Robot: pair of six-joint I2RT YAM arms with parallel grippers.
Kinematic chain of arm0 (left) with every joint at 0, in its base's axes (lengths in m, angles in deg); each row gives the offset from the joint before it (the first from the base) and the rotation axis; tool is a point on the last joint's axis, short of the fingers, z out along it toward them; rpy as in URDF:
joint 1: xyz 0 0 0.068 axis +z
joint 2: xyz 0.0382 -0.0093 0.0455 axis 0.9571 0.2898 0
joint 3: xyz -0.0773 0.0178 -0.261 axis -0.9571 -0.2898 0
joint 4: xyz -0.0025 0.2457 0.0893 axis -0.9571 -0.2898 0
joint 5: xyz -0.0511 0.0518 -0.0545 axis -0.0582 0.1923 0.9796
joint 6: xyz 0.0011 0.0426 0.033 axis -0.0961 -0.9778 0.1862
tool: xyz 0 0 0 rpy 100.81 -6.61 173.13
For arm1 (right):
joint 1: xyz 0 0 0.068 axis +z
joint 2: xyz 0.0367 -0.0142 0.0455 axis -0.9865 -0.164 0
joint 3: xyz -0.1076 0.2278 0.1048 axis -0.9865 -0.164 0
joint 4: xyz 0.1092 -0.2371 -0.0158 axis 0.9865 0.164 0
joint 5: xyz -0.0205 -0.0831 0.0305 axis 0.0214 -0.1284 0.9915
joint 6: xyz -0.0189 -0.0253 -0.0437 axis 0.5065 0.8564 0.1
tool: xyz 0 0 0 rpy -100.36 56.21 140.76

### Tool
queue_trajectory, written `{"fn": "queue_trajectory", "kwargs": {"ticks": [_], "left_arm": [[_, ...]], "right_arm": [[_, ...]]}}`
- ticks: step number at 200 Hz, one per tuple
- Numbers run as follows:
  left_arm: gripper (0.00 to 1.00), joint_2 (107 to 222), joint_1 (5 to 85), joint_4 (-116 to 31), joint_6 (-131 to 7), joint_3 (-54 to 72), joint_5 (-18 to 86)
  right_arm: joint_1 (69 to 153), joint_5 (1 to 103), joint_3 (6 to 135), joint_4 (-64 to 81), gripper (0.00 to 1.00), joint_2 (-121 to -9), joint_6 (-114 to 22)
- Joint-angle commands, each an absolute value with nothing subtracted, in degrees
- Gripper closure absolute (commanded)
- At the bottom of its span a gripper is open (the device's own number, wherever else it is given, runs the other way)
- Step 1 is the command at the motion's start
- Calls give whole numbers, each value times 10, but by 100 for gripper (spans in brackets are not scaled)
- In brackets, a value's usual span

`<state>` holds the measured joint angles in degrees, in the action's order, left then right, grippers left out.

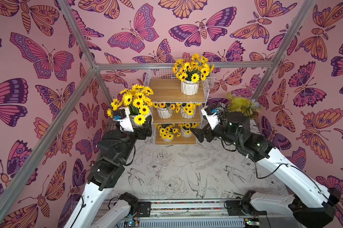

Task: Take the sunflower pots off the shelves
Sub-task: Pick up the sunflower pot from the shelf, then place the sunflower pot at the center of the board.

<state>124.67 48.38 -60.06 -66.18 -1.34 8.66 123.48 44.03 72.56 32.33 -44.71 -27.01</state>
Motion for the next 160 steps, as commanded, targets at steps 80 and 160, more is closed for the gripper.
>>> {"fn": "queue_trajectory", "kwargs": {"ticks": [80,160], "left_arm": [[48,1201,538,-550,-601,-205,-97],[49,1299,582,-373,-570,-328,-91]], "right_arm": [[1278,476,700,292,1,-450,-269],[1284,477,673,275,1,-438,-276]]}}
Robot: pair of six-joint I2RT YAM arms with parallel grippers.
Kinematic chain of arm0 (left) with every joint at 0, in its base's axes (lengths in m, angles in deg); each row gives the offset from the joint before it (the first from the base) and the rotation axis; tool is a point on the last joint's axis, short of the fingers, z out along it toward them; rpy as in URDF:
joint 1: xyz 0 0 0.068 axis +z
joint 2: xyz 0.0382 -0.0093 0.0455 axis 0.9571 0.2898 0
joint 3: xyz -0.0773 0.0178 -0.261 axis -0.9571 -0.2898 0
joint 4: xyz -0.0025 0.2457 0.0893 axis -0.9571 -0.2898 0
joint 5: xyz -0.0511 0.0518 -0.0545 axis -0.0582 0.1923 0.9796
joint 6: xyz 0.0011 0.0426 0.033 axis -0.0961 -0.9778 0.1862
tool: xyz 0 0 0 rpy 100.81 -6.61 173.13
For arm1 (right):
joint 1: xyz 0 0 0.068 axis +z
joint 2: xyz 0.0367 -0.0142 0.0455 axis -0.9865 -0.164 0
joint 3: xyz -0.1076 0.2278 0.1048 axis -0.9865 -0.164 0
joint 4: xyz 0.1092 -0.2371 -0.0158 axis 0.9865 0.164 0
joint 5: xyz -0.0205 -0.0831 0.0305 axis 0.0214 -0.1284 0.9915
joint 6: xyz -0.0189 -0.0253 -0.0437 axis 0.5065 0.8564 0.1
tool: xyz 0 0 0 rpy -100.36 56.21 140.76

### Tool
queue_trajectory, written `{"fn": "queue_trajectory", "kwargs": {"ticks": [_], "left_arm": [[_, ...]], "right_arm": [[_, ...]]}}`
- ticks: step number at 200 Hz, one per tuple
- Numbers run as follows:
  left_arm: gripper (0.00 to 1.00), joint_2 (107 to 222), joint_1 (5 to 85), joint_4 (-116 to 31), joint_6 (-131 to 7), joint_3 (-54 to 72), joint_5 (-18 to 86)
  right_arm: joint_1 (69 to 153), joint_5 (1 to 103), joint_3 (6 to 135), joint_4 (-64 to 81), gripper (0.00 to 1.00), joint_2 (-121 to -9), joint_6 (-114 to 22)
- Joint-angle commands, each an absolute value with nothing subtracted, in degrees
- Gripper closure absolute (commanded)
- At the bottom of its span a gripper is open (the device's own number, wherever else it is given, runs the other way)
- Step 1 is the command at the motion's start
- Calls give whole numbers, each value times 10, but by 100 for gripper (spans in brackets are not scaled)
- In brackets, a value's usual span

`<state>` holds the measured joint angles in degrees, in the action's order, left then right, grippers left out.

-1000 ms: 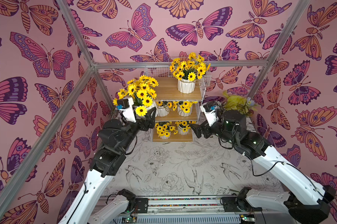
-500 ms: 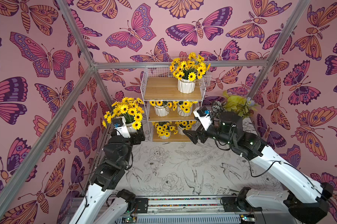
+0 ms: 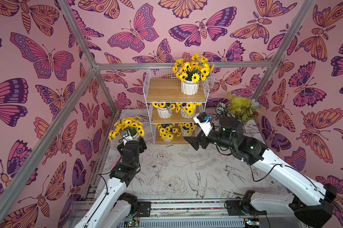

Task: Take the sunflower pots off the shelves
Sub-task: Place the sunflower pot at the center of the board.

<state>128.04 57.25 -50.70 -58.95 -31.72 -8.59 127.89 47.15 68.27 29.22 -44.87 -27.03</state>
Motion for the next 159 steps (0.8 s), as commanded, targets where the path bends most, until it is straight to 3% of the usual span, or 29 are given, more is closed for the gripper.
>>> {"fn": "queue_trajectory", "kwargs": {"ticks": [1,159], "left_arm": [[49,1301,583,-372,-570,-328,-92],[49,1626,618,-124,-585,-302,-86]], "right_arm": [[1284,477,673,275,1,-438,-276],[1293,490,633,260,1,-435,-289]]}}
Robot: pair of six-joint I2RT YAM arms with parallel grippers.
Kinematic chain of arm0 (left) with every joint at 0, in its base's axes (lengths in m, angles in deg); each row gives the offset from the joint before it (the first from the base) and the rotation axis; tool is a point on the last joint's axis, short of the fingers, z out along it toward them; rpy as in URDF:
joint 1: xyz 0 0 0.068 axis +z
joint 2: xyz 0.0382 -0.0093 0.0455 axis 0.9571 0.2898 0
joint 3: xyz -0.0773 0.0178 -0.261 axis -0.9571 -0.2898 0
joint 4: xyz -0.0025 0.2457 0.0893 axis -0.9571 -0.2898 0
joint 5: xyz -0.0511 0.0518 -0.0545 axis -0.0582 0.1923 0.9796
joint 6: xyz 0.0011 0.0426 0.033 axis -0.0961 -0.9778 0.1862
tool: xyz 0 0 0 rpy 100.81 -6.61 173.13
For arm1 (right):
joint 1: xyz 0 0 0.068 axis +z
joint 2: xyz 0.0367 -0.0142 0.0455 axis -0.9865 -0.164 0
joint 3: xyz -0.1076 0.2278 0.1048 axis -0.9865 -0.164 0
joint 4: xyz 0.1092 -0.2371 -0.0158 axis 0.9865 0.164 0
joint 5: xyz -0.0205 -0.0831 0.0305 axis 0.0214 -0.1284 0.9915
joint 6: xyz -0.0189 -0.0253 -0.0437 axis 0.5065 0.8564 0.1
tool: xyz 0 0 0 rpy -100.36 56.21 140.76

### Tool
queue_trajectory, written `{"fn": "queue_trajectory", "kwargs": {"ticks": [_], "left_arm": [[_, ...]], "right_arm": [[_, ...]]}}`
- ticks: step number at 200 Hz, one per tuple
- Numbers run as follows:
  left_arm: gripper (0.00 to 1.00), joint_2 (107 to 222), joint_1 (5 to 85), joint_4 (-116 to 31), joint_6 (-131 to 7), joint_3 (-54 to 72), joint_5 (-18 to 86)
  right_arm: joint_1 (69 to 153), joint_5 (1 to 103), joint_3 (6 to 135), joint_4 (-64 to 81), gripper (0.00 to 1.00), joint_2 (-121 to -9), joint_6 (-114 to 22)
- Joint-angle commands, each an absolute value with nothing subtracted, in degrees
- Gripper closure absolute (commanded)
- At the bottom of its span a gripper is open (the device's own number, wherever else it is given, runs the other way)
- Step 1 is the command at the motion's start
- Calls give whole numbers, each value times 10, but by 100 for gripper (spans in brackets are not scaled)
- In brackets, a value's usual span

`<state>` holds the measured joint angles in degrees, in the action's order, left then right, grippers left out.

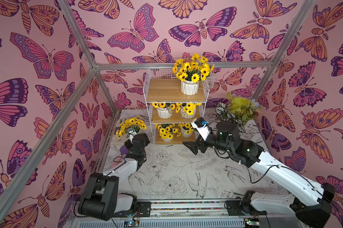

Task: Take the sunflower pots off the shelves
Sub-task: Place the sunflower pot at the center of the board.

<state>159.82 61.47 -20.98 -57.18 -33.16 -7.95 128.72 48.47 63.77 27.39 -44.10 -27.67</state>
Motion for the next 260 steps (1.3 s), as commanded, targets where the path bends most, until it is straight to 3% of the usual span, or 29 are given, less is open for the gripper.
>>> {"fn": "queue_trajectory", "kwargs": {"ticks": [1,80,161,260], "left_arm": [[49,1627,618,-124,-586,-300,-86],[47,1735,625,-117,-581,-235,-96],[44,1747,637,-246,-524,-192,-92],[44,1712,610,-262,-493,-253,-119]], "right_arm": [[1293,490,633,260,1,-434,-289],[1297,481,637,263,1,-445,-296],[1307,485,647,255,1,-460,-306],[1323,484,638,242,1,-460,-311]]}}
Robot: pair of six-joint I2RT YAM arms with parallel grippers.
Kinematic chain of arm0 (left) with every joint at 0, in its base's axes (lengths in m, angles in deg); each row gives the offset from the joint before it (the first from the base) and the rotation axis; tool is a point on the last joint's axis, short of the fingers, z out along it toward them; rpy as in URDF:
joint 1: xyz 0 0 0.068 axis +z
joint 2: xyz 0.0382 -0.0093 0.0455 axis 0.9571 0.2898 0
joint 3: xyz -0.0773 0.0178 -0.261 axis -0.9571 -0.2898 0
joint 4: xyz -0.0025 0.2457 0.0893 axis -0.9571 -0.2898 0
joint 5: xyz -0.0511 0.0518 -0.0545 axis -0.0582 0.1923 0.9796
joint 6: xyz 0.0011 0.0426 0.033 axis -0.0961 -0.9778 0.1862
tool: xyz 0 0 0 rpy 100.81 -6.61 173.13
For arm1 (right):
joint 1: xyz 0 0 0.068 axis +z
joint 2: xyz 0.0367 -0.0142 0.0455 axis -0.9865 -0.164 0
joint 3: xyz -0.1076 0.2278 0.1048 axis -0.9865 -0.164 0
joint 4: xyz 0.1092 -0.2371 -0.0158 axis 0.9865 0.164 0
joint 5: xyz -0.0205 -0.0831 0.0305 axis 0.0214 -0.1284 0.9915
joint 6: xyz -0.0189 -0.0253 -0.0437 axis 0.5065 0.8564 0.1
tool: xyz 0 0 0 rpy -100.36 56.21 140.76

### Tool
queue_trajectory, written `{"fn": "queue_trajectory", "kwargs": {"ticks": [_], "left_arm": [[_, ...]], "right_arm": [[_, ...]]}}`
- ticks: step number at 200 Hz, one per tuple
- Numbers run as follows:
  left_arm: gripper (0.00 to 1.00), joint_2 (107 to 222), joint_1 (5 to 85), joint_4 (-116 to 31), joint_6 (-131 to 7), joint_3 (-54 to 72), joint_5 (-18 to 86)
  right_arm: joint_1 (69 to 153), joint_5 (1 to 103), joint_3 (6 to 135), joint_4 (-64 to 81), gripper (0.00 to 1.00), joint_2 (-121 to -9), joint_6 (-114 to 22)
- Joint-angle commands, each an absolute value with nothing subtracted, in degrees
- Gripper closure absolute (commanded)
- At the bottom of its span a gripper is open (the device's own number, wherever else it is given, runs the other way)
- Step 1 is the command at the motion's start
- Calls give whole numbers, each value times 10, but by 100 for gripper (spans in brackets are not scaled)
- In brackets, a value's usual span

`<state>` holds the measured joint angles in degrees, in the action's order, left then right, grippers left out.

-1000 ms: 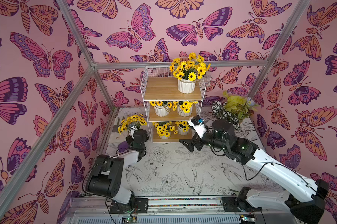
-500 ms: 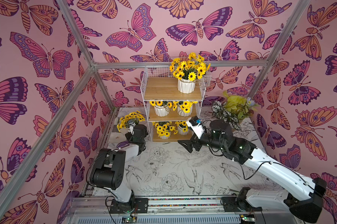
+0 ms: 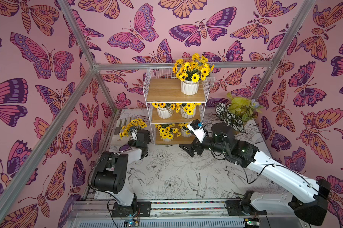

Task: Take the sunflower pots off the shelves
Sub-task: Place the sunflower pot at the center of the board.

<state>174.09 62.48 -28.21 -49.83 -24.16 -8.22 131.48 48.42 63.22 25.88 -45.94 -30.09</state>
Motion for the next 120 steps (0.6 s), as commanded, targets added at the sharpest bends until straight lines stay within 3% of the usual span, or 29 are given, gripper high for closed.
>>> {"fn": "queue_trajectory", "kwargs": {"ticks": [1,60,120], "left_arm": [[44,1712,609,-262,-493,-254,-119],[43,1709,569,-238,-486,-290,-174],[32,1696,555,-280,-454,-297,-187]], "right_arm": [[1323,484,637,242,1,-459,-311],[1334,482,619,227,1,-453,-321],[1343,476,613,223,1,-449,-322]]}}
